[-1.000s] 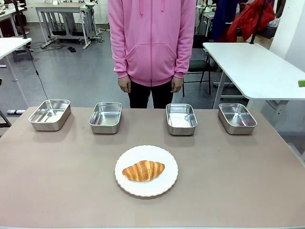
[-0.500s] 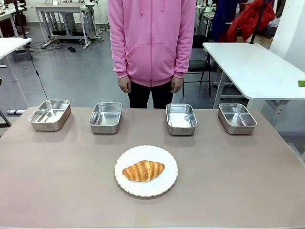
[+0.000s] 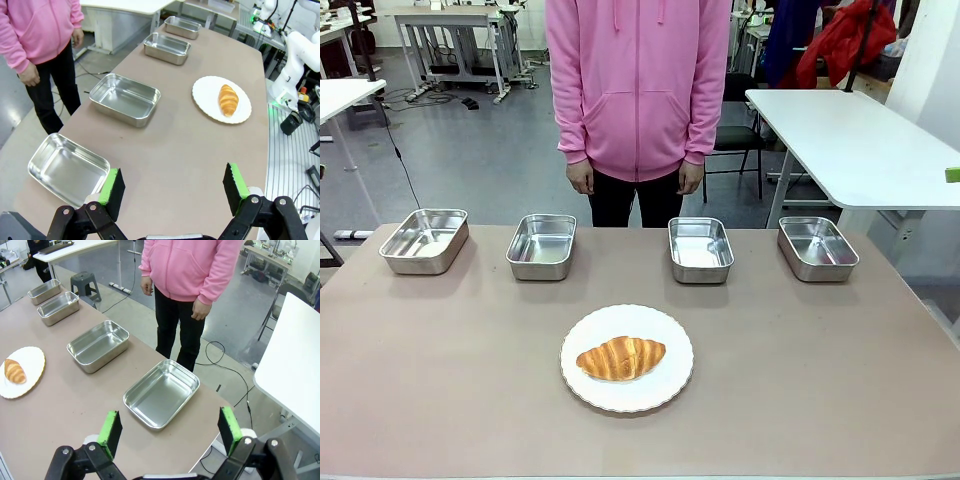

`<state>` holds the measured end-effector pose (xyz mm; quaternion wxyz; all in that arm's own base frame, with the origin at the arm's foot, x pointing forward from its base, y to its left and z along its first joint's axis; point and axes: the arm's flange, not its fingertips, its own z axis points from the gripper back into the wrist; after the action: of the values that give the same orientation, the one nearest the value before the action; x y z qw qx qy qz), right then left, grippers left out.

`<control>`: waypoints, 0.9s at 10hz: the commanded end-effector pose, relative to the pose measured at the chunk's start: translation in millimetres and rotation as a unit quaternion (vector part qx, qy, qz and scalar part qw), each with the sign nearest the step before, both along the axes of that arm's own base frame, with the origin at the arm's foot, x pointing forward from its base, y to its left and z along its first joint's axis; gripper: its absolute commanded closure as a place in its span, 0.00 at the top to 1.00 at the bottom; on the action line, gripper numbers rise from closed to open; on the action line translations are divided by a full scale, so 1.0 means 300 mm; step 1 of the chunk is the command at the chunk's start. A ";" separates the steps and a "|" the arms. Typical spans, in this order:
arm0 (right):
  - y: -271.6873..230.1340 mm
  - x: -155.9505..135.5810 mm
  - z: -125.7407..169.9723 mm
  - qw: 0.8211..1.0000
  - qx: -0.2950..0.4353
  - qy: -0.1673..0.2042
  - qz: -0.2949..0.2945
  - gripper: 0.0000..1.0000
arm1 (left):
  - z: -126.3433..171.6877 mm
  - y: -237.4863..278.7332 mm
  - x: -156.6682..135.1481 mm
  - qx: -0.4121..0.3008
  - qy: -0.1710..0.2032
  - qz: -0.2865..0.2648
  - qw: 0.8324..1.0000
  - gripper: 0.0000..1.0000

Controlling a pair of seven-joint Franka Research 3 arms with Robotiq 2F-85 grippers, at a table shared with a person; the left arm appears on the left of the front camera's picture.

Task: Place the bread in the container.
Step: Place the Butter Roll into the Airtight Container indicated by the human.

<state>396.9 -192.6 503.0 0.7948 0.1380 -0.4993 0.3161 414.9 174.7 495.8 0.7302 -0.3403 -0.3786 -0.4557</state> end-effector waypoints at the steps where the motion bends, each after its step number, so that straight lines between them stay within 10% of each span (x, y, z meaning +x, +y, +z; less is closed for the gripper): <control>1: 0.004 -0.004 0.004 1.000 -0.003 -0.005 0.005 1.00 | 0.007 -0.002 -0.004 0.000 -0.004 -0.001 1.000 1.00; 9: 0.004 -0.004 0.004 1.000 -0.003 -0.005 0.005 1.00 | 0.007 -0.002 -0.004 0.000 -0.004 -0.001 1.000 1.00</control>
<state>396.9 -192.6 503.0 0.7948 0.1380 -0.4993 0.3161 414.9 174.7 495.8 0.7302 -0.3403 -0.3786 -0.4557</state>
